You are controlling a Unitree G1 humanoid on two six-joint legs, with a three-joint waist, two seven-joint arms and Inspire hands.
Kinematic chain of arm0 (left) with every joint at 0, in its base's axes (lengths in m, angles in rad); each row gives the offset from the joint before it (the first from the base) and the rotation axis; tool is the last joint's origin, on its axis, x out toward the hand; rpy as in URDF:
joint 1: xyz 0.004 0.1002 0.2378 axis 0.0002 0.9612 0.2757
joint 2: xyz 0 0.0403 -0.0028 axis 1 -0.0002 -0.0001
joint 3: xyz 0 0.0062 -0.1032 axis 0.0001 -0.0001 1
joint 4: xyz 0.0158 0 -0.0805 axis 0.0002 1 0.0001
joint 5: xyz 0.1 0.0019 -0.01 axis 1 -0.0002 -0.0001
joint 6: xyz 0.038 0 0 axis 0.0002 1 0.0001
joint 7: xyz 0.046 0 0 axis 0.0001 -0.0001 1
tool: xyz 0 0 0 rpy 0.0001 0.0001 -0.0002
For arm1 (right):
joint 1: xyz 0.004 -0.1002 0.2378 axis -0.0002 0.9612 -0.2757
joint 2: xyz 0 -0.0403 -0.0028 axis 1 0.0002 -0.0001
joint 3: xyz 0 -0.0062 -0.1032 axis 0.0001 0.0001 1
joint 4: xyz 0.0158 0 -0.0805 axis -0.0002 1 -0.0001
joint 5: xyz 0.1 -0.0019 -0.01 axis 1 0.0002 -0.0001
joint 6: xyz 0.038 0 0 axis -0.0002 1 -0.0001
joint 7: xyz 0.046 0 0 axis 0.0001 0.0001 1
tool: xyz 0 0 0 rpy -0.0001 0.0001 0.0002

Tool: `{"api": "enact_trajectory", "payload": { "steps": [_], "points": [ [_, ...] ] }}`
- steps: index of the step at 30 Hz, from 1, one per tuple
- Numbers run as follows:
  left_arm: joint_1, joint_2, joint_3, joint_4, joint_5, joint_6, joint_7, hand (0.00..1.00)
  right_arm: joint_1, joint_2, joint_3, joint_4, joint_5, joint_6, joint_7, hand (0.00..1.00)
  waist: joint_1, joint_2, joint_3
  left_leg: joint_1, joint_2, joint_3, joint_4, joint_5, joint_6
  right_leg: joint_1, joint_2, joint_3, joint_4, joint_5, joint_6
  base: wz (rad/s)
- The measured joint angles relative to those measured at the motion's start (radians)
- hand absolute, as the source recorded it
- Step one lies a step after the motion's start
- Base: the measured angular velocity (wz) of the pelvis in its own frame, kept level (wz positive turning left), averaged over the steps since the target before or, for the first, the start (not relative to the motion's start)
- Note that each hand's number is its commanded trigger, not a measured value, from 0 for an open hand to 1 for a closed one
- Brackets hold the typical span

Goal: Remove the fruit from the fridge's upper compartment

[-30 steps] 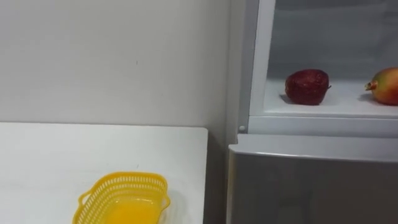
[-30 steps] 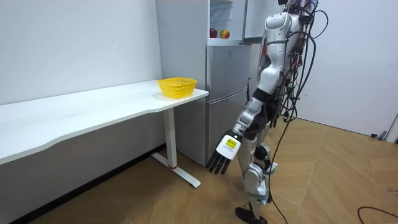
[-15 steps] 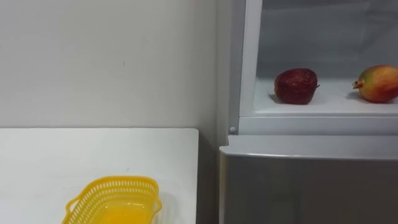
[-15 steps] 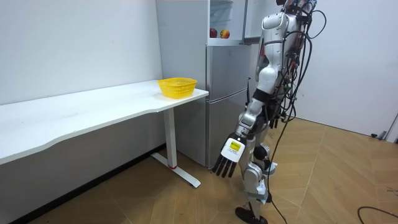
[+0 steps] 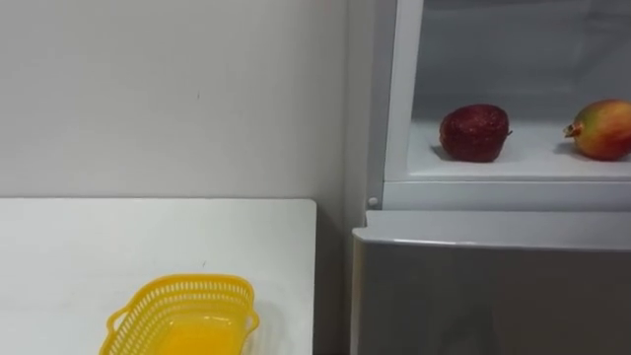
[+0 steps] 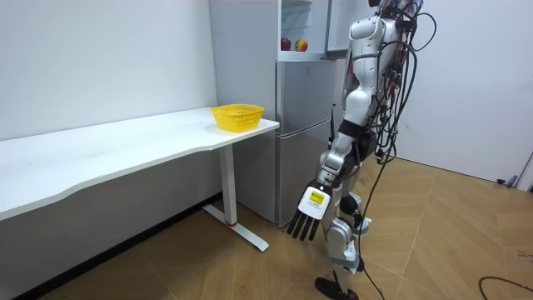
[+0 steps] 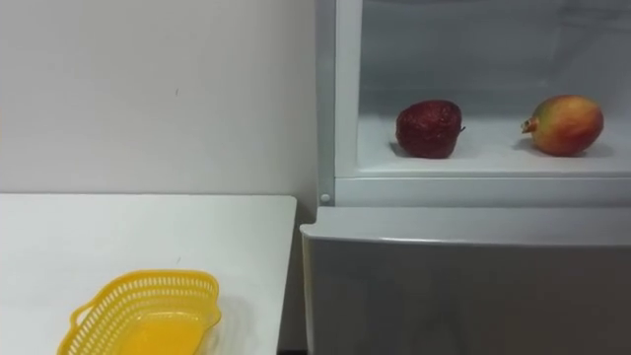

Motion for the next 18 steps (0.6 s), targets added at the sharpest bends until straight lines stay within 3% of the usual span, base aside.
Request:
{"api": "enact_trajectory", "payload": {
  "steps": [4, 7, 8, 10, 11, 12, 13, 18],
  "points": [
    [0.002, 0.0, 0.0, 0.001, -0.003, -0.048, 0.0, 0.0, -0.015, 0.014, 0.001, -0.152, -0.024, -0.071, -0.055, 0.0, 0.0, 0.001, -0.0005, 0.0, 0.0, 0.004, 0.007, 0.0, 0.0, 0.002, -0.001, -0.003, -0.006, 0.0, 0.0, 0.0],
    [0.003, -0.001, -0.001, 0.0, 0.0, -0.067, 0.001, 0.0, -0.013, 0.029, 0.002, -0.284, -0.029, -0.086, -0.092, 0.0, 0.006, 0.005, -0.0056, -0.003, 0.0, 0.008, 0.008, 0.0, 0.0, 0.007, 0.002, 0.001, -0.018, 0.0, 0.0, -0.03],
    [0.002, -0.002, -0.009, -0.001, -0.002, -0.068, 0.003, 0.0, -0.008, 0.039, 0.003, -0.319, -0.026, -0.073, -0.116, 0.0, 0.0, 0.0, -0.0013, -0.004, 0.001, 0.007, 0.008, 0.0, 0.0, 0.009, 0.004, 0.001, -0.019, 0.004, 0.001, 0.0],
    [0.0, -0.006, -0.033, -0.011, -0.002, -0.067, 0.003, 0.0, 0.029, 0.043, 0.017, -0.419, -0.032, -0.053, -0.134, 0.0, 0.006, 0.008, -0.0004, -0.004, 0.002, 0.017, 0.004, 0.0, 0.0, 0.002, 0.005, 0.007, -0.015, 0.005, 0.0, -0.15],
    [0.001, -0.011, -0.048, -0.016, -0.004, -0.068, 0.0, 0.0, 0.059, 0.045, 0.036, -0.518, -0.033, -0.008, -0.148, 0.0, 0.015, 0.012, 0.0041, -0.004, 0.004, 0.031, 0.002, 0.0, 0.0, -0.007, 0.01, 0.024, -0.015, 0.01, -0.001, -0.39],
    [0.001, -0.013, -0.051, -0.013, -0.006, -0.068, -0.003, 0.0, 0.075, 0.045, 0.047, -0.565, -0.034, -0.005, -0.154, 0.0, 0.022, 0.012, 0.0051, -0.005, 0.006, 0.041, 0.002, 0.0, 0.0, -0.013, 0.012, 0.03, -0.015, 0.014, -0.003, -0.46],
    [0.003, -0.014, -0.051, -0.009, -0.007, -0.067, -0.014, 0.0, 0.105, 0.047, 0.06, -0.655, -0.036, 0.021, -0.167, 0.0, 0.022, 0.016, 0.0064, -0.011, 0.007, 0.044, 0.005, 0.0, 0.0, -0.018, 0.012, 0.033, -0.016, 0.017, -0.005, -0.27],
    [-0.008, -0.02, -0.051, 0.013, -0.008, -0.074, -0.02, 0.0, 0.152, 0.043, 0.064, -0.85, -0.066, 0.029, -0.257, 0.0, 0.026, 0.012, 0.0103, -0.018, 0.005, 0.055, 0.005, 0.0, 0.0, -0.051, 0.017, 0.072, 0.002, 0.02, -0.004, -0.23]
  ]
}}
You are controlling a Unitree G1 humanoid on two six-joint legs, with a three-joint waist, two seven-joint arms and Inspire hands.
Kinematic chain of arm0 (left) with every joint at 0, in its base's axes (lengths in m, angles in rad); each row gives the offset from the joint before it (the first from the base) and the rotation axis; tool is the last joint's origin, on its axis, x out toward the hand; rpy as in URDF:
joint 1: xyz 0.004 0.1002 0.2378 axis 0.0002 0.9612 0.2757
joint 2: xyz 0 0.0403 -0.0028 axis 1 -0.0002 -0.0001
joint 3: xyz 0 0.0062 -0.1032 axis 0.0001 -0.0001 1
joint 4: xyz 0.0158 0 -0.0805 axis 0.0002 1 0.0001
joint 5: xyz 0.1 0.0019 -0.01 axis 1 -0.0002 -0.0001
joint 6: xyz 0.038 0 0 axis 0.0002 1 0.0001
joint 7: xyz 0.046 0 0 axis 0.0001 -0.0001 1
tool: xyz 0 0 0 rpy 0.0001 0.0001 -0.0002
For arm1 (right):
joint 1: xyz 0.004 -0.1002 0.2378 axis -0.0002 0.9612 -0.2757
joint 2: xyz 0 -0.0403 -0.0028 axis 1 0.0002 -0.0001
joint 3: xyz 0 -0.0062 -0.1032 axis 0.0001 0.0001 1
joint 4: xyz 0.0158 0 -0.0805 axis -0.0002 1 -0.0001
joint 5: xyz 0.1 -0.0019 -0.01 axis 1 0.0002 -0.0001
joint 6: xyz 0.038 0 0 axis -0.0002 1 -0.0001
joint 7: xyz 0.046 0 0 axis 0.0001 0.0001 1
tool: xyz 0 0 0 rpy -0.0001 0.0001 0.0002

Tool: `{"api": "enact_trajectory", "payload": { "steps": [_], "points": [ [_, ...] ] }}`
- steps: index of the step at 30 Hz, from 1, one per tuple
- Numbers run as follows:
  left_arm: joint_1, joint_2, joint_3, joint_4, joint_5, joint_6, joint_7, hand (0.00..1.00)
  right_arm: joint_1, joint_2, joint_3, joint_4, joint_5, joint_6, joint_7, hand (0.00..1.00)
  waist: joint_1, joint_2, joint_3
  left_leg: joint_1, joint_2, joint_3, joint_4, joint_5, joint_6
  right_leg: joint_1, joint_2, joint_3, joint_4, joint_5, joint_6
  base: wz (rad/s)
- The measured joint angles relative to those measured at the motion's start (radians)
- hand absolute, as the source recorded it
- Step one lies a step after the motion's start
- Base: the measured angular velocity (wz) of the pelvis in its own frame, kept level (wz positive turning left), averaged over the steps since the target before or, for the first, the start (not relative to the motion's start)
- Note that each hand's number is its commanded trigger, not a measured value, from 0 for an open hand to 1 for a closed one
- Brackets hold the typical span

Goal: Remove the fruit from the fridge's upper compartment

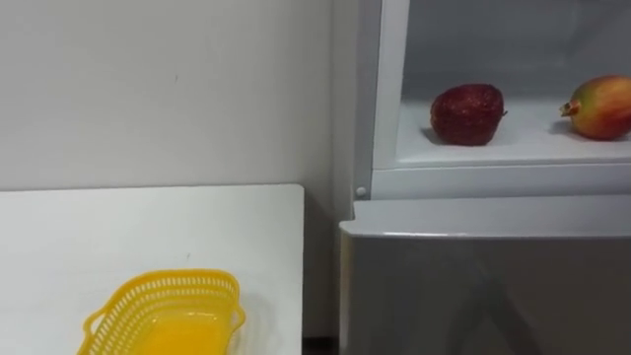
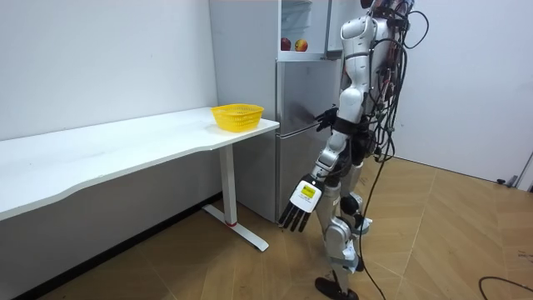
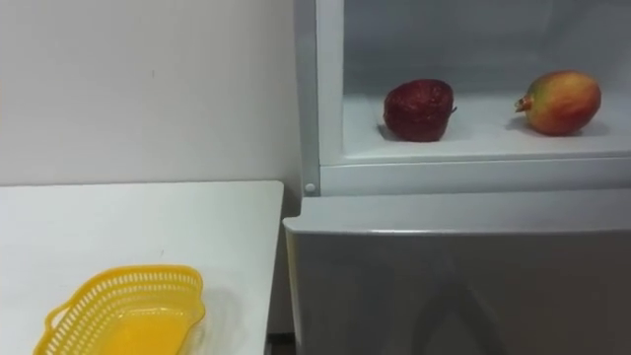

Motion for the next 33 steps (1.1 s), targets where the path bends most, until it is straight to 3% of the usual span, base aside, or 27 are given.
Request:
{"api": "enact_trajectory", "payload": {
  "steps": [10, 14, 16, 21, 25, 28, 33],
  "points": [
    [0.013, 0.004, -0.02, 0.027, 0.001, -0.001, 0.001, 0.0, -0.001, -0.001, 0.017, -0.166, -0.078, -0.051, -0.186, 0.0, -0.001, 0.003, -0.0058, -0.016, 0.0, 0.007, 0.005, 0.0, 0.0, -0.017, 0.002, 0.008, 0.003, 0.006, 0.001, 0.0],
    [0.016, 0.029, -0.053, 0.055, 0.0, -0.003, 0.005, 0.0, -0.004, -0.016, 0.024, -0.217, -0.079, -0.119, -0.237, 0.0, -0.001, 0.002, -0.0107, -0.013, 0.0, 0.007, 0.005, 0.0, 0.0, -0.011, 0.001, 0.007, 0.001, 0.007, 0.002, 0.03],
    [0.018, 0.03, -0.057, 0.055, 0.003, -0.004, 0.007, 0.0, -0.004, -0.017, 0.037, -0.233, -0.098, -0.134, -0.258, 0.0, 0.0, 0.003, -0.0131, -0.012, 0.0, 0.007, 0.005, 0.0, 0.0, -0.008, 0.001, 0.006, 0.0, 0.009, 0.002, 0.0],
    [0.011, 0.031, -0.08, 0.054, 0.007, -0.018, 0.006, 0.0, -0.006, -0.017, 0.064, -0.259, -0.204, -0.201, -0.281, 0.0, -0.002, 0.006, -0.0137, -0.009, 0.001, 0.007, 0.004, 0.0, 0.0, -0.003, 0.002, 0.008, -0.003, 0.012, 0.003, 0.01],
    [-0.005, 0.031, -0.115, 0.055, -0.003, -0.021, 0.0, 0.0, -0.006, -0.018, 0.103, -0.324, -0.24, -0.209, -0.292, 0.0, -0.001, 0.006, -0.0133, -0.015, 0.001, 0.007, 0.003, 0.0, 0.0, -0.013, 0.003, 0.009, 0.0, 0.012, 0.003, 0.0],
    [-0.017, 0.03, -0.137, 0.056, -0.004, -0.028, -0.001, 0.0, -0.01, -0.019, 0.138, -0.377, -0.249, -0.249, -0.306, 0.0, 0.0, 0.005, -0.0128, -0.015, 0.001, 0.006, 0.002, 0.0, 0.0, -0.011, 0.002, 0.008, -0.001, 0.012, 0.003, 0.0],
    [-0.037, 0.031, -0.136, 0.067, 0.0, -0.04, -0.005, 0.0, -0.01, -0.033, 0.191, -0.441, -0.392, -0.262, -0.319, 0.0, 0.018, 0.003, -0.0129, -0.028, 0.003, 0.014, 0.0, 0.0, 0.0, -0.029, 0.006, 0.011, -0.003, 0.017, 0.001, -0.06]
  ]
}}
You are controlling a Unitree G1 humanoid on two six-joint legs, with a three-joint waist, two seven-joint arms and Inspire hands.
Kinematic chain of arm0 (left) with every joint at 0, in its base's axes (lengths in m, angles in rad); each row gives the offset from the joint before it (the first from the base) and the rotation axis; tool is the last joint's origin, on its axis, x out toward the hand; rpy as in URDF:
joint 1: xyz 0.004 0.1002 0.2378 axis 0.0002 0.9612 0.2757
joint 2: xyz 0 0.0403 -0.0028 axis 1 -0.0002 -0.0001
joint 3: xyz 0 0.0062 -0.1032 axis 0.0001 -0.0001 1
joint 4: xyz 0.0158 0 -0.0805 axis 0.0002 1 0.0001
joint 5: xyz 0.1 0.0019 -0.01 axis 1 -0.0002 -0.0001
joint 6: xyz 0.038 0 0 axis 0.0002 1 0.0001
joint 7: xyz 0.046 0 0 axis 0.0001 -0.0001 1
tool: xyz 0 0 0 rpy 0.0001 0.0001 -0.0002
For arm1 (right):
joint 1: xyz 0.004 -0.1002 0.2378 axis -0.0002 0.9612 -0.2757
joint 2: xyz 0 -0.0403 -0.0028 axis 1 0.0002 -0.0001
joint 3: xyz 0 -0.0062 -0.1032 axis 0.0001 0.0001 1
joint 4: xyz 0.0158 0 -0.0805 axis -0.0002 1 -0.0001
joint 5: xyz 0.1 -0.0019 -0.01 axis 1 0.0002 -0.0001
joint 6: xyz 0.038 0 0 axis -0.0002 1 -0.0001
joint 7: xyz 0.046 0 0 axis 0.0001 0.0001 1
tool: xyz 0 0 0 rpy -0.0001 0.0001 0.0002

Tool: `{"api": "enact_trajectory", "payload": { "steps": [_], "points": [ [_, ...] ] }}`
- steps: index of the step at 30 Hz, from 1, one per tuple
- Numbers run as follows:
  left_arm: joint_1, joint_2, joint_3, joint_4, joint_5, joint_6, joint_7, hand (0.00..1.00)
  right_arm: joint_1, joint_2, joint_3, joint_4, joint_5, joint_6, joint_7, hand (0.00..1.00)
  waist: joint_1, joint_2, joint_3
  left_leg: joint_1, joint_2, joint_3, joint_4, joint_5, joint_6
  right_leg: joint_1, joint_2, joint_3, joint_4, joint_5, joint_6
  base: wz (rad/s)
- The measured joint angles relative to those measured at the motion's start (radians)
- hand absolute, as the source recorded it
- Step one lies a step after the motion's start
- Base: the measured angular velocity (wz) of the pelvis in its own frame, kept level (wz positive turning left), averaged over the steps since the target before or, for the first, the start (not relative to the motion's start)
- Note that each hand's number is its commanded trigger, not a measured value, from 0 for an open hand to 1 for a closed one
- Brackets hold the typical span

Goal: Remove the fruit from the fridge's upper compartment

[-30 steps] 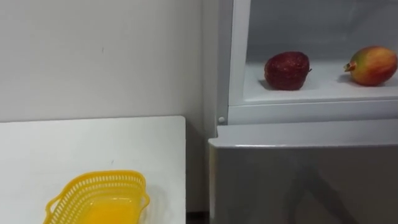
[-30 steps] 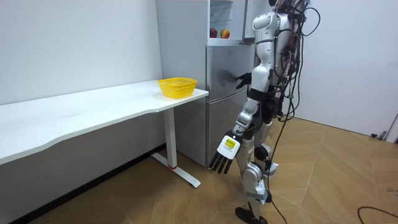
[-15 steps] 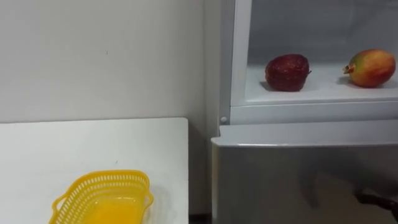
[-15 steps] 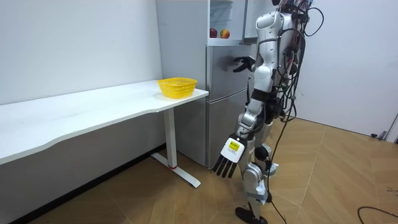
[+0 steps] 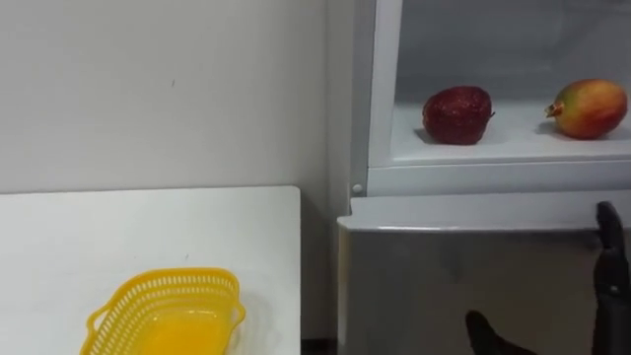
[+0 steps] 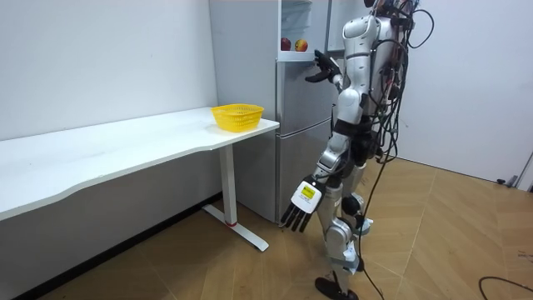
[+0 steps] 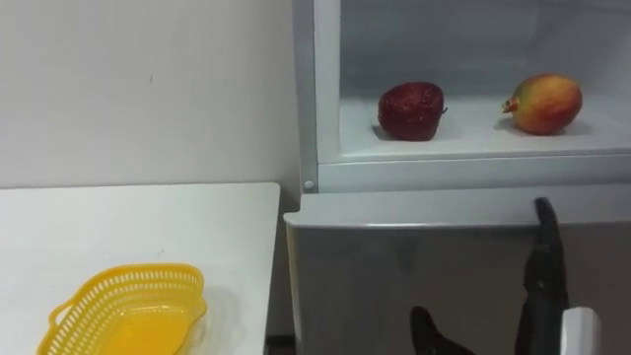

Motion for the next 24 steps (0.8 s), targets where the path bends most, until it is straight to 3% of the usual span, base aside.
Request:
{"api": "enact_trajectory", "payload": {
  "steps": [2, 7, 17, 24],
  "points": [
    [-0.007, 0.005, -0.001, 0.01, -0.002, -0.003, -0.013, 0.0, -0.02, -0.013, 0.033, -0.016, -0.049, -0.034, 0.0, 0.0, 0.01, 0.0, -0.0002, 0.001, 0.002, 0.001, 0.0, 0.0, 0.0, 0.002, 0.002, -0.002, -0.003, 0.002, -0.001, 0.0],
    [-0.009, 0.004, -0.001, 0.026, -0.001, -0.003, -0.019, 0.0, -0.062, -0.023, 0.065, -0.017, -0.126, -0.056, 0.014, 0.0, 0.014, -0.001, -0.0004, 0.005, 0.004, 0.001, 0.0, 0.0, 0.0, 0.012, 0.005, -0.003, -0.018, 0.005, -0.002, 0.0],
    [-0.026, 0.006, -0.005, 0.028, 0.0, -0.002, -0.035, 0.0, -0.078, -0.03, 0.093, -0.018, -0.109, -0.059, 0.03, 0.0, 0.034, -0.01, -0.0025, 0.015, 0.004, 0.0, -0.01, 0.0, 0.0, 0.027, 0.006, -0.003, -0.034, 0.006, 0.0, 0.0],
    [-0.032, 0.011, -0.001, 0.059, -0.001, -0.005, -0.038, 0.0, -0.117, -0.04, 0.056, -0.046, -0.023, -0.06, 0.026, 0.0, 0.033, -0.028, -0.0014, 0.019, 0.004, -0.005, -0.009, 0.0, 0.0, 0.034, 0.006, -0.007, -0.033, 0.006, 0.0, 0.01]
  ]
}}
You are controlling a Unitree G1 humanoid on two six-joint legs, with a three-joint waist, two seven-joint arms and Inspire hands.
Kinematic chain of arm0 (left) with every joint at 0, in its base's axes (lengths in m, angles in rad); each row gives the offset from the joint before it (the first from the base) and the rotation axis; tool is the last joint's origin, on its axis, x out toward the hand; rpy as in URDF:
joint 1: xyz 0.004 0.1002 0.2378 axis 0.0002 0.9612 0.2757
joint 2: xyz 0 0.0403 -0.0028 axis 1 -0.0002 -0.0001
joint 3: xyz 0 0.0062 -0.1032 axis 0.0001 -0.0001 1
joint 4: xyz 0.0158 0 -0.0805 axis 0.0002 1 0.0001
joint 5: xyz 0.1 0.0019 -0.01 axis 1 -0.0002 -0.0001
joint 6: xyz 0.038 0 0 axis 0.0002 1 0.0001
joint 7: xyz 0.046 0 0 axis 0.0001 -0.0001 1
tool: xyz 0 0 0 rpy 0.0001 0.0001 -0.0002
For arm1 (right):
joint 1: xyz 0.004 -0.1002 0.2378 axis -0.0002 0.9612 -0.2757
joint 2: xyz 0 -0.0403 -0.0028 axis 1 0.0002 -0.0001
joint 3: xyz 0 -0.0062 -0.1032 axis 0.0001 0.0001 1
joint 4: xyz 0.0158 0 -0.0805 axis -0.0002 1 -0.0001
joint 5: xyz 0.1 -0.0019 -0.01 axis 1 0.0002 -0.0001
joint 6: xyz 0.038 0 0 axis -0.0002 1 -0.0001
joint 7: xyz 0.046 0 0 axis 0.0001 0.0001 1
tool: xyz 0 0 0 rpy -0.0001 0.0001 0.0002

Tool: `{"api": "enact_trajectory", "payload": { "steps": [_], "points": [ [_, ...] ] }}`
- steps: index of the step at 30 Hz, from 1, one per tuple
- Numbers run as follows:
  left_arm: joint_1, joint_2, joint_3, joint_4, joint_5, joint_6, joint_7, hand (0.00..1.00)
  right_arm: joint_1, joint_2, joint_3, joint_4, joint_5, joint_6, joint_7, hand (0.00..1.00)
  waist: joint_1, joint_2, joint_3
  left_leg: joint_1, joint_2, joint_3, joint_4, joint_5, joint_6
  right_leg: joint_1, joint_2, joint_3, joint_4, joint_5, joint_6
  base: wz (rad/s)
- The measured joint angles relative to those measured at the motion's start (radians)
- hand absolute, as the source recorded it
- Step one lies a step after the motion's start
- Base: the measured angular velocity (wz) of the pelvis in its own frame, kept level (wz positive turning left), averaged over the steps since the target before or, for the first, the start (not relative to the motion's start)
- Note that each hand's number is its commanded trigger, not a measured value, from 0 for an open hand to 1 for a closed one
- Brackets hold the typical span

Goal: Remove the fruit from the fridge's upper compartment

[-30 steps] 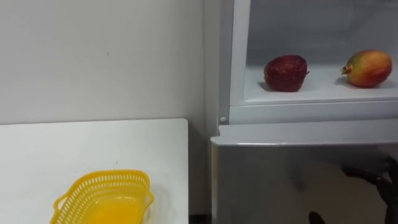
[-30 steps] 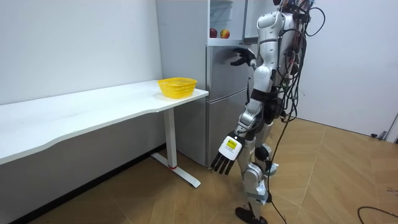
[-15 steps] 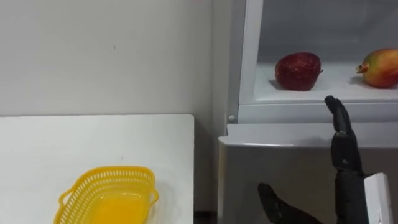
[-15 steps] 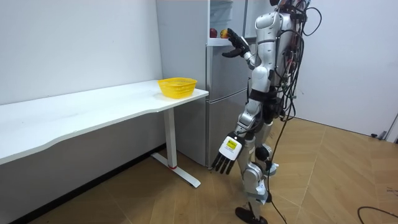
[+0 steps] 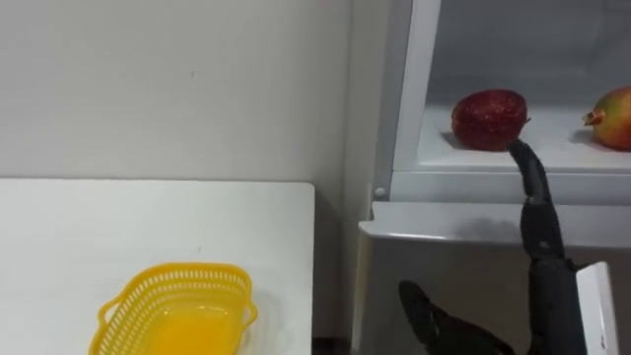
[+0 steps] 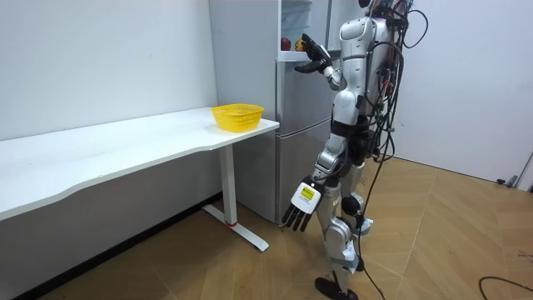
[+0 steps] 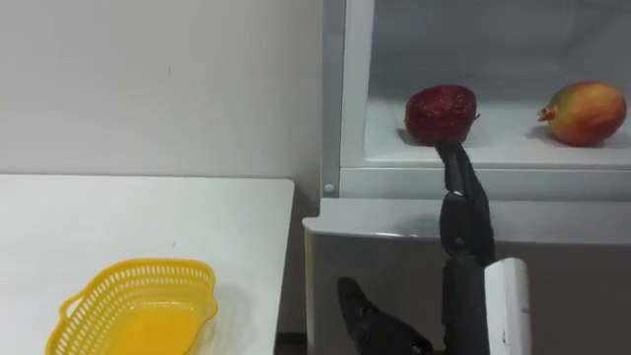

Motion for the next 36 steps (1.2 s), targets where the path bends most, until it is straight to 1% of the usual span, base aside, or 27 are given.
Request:
{"api": "enact_trajectory", "payload": {
  "steps": [3, 5, 7, 10, 11, 13, 14, 17, 21, 24, 25, 26, 27, 28, 29, 30, 31, 32, 33, 34, 35, 36],
  "points": [
    [0.014, 0.005, 0.004, 0.008, 0.007, 0.0, 0.001, 0.0, -0.037, -0.003, -0.047, -0.029, 0.046, -0.001, -0.011, 0.0, 0.001, -0.008, -0.0006, -0.002, 0.0, -0.003, 0.0, 0.0, 0.0, 0.0, -0.001, -0.002, 0.0, 0.0, 0.0, 0.06],
    [0.03, 0.008, 0.004, 0.008, 0.01, 0.0, 0.002, 0.0, -0.064, -0.005, -0.08, -0.036, 0.053, -0.015, -0.02, 0.0, -0.002, -0.011, -0.0009, -0.002, 0.0, -0.012, 0.0, 0.0, 0.0, 0.005, -0.003, -0.016, -0.001, 0.0, 0.0, 0.12],
    [0.037, 0.01, 0.005, 0.01, 0.019, 0.002, 0.003, 0.0, -0.082, -0.008, -0.099, -0.036, 0.069, -0.019, -0.019, 0.0, -0.003, -0.015, -0.0006, -0.003, 0.0, -0.019, 0.001, 0.0, 0.0, 0.008, -0.004, -0.026, -0.002, 0.0, 0.0, 0.16],
    [0.04, 0.011, 0.01, 0.01, 0.036, 0.005, 0.003, 0.0, -0.1, -0.017, -0.125, -0.036, 0.083, -0.019, -0.019, 0.0, -0.002, -0.021, -0.0003, 0.003, 0.0, -0.026, 0.002, 0.0, 0.0, 0.023, -0.005, -0.036, -0.012, 0.0, 0.0, 0.12],
    [0.042, 0.011, 0.02, 0.01, 0.051, 0.007, 0.003, 0.0, -0.103, -0.018, -0.14, -0.036, 0.08, -0.019, -0.02, 0.0, -0.003, -0.021, 0.0021, 0.01, 0.0, -0.029, 0.002, 0.0, 0.0, 0.034, -0.004, -0.039, -0.019, 0.002, 0.001, 0.09],
    [0.042, 0.012, 0.027, 0.006, 0.073, 0.013, 0.003, 0.0, -0.11, -0.027, -0.168, -0.036, 0.081, -0.019, -0.028, 0.0, -0.002, -0.023, 0.0016, 0.013, 0.0, -0.03, 0.002, 0.0, 0.0, 0.037, -0.005, -0.042, -0.019, 0.001, 0.001, 0.03],
    [0.041, 0.012, 0.031, 0.005, 0.084, 0.021, 0.003, 0.0, -0.123, -0.034, -0.187, -0.036, 0.083, -0.019, -0.029, 0.0, -0.003, -0.025, 0.0027, 0.013, 0.0, -0.029, 0.002, 0.0, 0.0, 0.037, -0.005, -0.041, -0.018, 0.001, 0.001, 0.0],
    [0.036, 0.013, 0.043, -0.003, 0.099, 0.026, 0.003, 0.0, -0.164, -0.047, -0.227, -0.034, 0.124, -0.018, -0.045, 0.0, -0.01, -0.029, 0.0031, 0.014, 0.0, -0.029, 0.002, 0.0, 0.0, 0.038, -0.005, -0.042, -0.018, 0.002, 0.001, 0.0],
    [0.036, 0.018, 0.043, -0.022, 0.111, 0.026, 0.003, 0.0, -0.204, -0.059, -0.26, -0.033, 0.166, -0.018, -0.062, 0.0, -0.011, -0.029, 0.0036, 0.016, 0.0, -0.031, 0.002, 0.0, 0.0, 0.042, -0.004, -0.043, -0.019, 0.002, 0.001, 0.01],
    [0.034, 0.026, 0.044, -0.036, 0.117, 0.026, 0.004, 0.0, -0.227, -0.059, -0.274, -0.031, 0.198, -0.017, -0.07, 0.0, -0.023, -0.03, 0.0041, 0.018, 0.0, -0.041, 0.002, 0.0, 0.0, 0.047, -0.005, -0.05, -0.022, 0.002, 0.001, 0.07],
    [0.034, 0.026, 0.043, -0.036, 0.118, 0.027, 0.004, 0.0, -0.237, -0.059, -0.274, -0.029, 0.213, -0.016, -0.07, 0.0, -0.027, -0.028, 0.0056, 0.018, 0.0, -0.042, 0.002, 0.0, 0.0, 0.048, -0.005, -0.051, -0.022, 0.002, 0.001, 0.0],
    [0.033, 0.026, 0.043, -0.038, 0.12, 0.03, 0.003, 0.0, -0.245, -0.068, -0.274, -0.023, 0.233, -0.015, -0.069, 0.0, -0.028, -0.029, 0.0068, 0.017, 0.0, -0.046, 0.002, 0.0, 0.0, 0.047, -0.006, -0.053, -0.022, 0.002, 0.001, 0.0],
    [0.03, 0.026, 0.043, -0.039, 0.125, 0.032, 0.003, 0.0, -0.249, -0.076, -0.274, -0.018, 0.237, -0.013, -0.07, 0.0, -0.027, -0.03, 0.0073, 0.016, 0.0, -0.046, 0.003, 0.0, 0.0, 0.046, -0.006, -0.052, -0.022, 0.002, 0.001, 0.0],
    [0.018, 0.026, 0.043, -0.04, 0.145, 0.042, 0.003, 0.0, -0.27, -0.084, -0.275, 0.004, 0.243, -0.01, -0.067, 0.0, -0.028, -0.03, 0.008, 0.014, 0.0, -0.046, 0.003, 0.0, 0.0, 0.044, -0.006, -0.052, -0.021, 0.002, 0.001, 0.0],
    [0.02, 0.026, 0.043, -0.038, 0.16, 0.048, 0.003, 0.0, -0.295, -0.088, -0.279, 0.03, 0.246, -0.006, -0.061, 0.0, -0.028, -0.031, 0.0086, 0.012, 0.0, -0.046, 0.002, 0.0, 0.0, 0.041, -0.006, -0.052, -0.019, 0.001, 0.001, 0.0],
    [0.017, 0.026, 0.044, -0.04, 0.169, 0.05, 0.003, 0.0, -0.305, -0.09, -0.284, 0.041, 0.248, -0.004, -0.057, 0.0, -0.026, -0.032, 0.0079, 0.009, 0.0, -0.046, 0.002, 0.0, 0.0, 0.036, -0.006, -0.052, -0.017, 0.001, 0.001, 0.0],
    [0.015, 0.026, 0.045, -0.044, 0.198, 0.053, 0.003, 0.0, -0.322, -0.09, -0.297, 0.054, 0.248, 0.009, -0.045, 0.0, -0.026, -0.034, 0.0075, 0.007, 0.0, -0.046, 0.003, 0.0, 0.0, 0.029, -0.006, -0.052, -0.016, 0.001, 0.001, 0.0],
    [0.016, 0.026, 0.046, -0.055, 0.209, 0.064, 0.0, 0.0, -0.342, -0.091, -0.311, 0.082, 0.257, 0.012, -0.036, 0.0, -0.023, -0.035, 0.0085, 0.006, 0.0, -0.046, 0.004, 0.0, 0.0, 0.03, -0.006, -0.051, -0.016, 0.001, 0.0, 0.0],
    [0.018, 0.026, 0.047, -0.057, 0.216, 0.068, -0.001, 0.0, -0.356, -0.093, -0.313, 0.107, 0.264, 0.013, -0.034, 0.0, -0.024, -0.037, 0.0079, 0.006, -0.001, -0.046, 0.004, 0.0, 0.0, 0.031, -0.006, -0.051, -0.016, 0.001, 0.0, 0.0],
    [0.021, 0.027, 0.048, -0.065, 0.219, 0.076, -0.003, 0.0, -0.38, -0.102, -0.319, 0.148, 0.287, 0.027, -0.024, 0.0, -0.025, -0.042, 0.0048, 0.008, -0.001, -0.046, 0.005, 0.0, 0.0, 0.031, -0.006, -0.051, -0.015, 0.001, 0.0, 0.0],
    [0.025, 0.027, 0.048, -0.074, 0.219, 0.085, -0.005, 0.0, -0.399, -0.113, -0.319, 0.173, 0.322, 0.05, -0.012, 0.0, -0.023, -0.047, 0.0031, 0.008, 0.0, -0.049, 0.005, 0.0, 0.0, 0.032, -0.006, -0.052, -0.014, 0.001, 0.0, 0.0],
    [0.025, 0.027, 0.049, -0.074, 0.22, 0.086, -0.007, 0.0, -0.405, -0.118, -0.32, 0.18, 0.338, 0.06, -0.005, 0.0, -0.021, -0.048, 0.003, 0.008, 0.0, -0.049, 0.004, 0.0, 0.0, 0.032, -0.006, -0.052, -0.014, 0.001, 0.0, 0.0]
  ]
}}
